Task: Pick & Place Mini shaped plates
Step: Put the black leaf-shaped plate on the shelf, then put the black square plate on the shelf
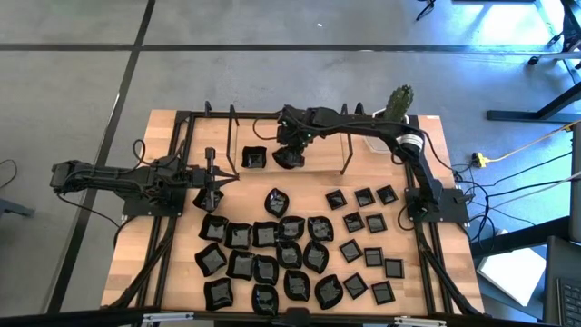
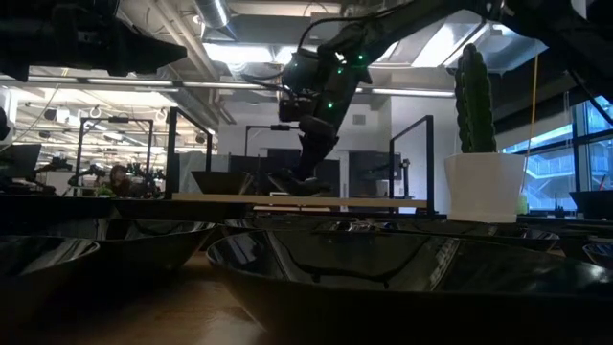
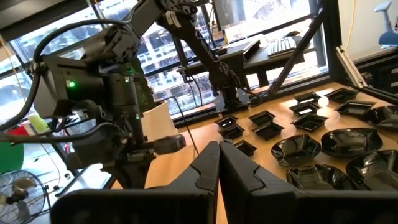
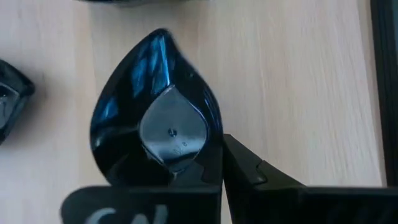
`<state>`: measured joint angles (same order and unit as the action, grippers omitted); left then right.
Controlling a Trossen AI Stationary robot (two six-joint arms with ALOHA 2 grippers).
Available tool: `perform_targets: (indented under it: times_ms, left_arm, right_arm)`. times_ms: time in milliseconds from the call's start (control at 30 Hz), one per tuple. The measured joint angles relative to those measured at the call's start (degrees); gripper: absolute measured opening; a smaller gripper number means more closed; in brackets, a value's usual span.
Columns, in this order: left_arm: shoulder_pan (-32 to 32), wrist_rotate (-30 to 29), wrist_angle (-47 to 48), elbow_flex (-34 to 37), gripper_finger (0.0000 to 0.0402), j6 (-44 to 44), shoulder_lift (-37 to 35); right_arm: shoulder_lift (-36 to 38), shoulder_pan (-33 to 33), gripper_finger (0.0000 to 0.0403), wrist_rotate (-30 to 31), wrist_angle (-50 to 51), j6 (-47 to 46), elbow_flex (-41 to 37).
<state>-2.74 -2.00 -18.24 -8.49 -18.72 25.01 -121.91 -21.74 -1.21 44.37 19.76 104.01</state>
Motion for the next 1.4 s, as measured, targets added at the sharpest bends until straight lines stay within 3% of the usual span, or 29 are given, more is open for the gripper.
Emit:
perform_targets:
  times_ms: [267,600,800,967,1133,1267,1400]
  left_arm:
    - [0.0,0.02,0.44,0.0,0.0004,-0.02,-0.02]
    - [0.0,0.07,0.48,0.0,0.0008,0.09,-0.02]
    - [0.0,0.09,0.48,0.0,0.0004,0.04,0.0]
    - [0.0,0.11,0.48,0.0,0.0006,0.0,-0.02]
    - [0.0,0.11,0.5,0.0,0.0006,0.0,0.0]
    - [0.0,0.11,0.5,0.0,0.0003,-0.02,-0.01]
    - [0.0,0.11,0.5,0.0,0.0002,-0.02,0.0]
  right_arm:
    - [-0.28,-0.42,0.0021,4.81,1.84,0.25,0.0]
    - [-0.28,-0.48,0.0029,5.18,2.4,-0.97,0.0]
    - [-0.34,-0.48,0.0078,9.79,2.48,-1.19,-0.04]
    - [-0.34,-0.48,0.0126,9.9,1.98,-2.59,-0.07]
    - [-0.36,-0.48,0.0148,9.85,2.0,-2.77,0.2]
    - [-0.35,-0.41,0.0151,9.67,6.57,-2.64,4.82]
    - [-0.34,-0.17,0.0151,7.85,17.25,-3.31,14.98]
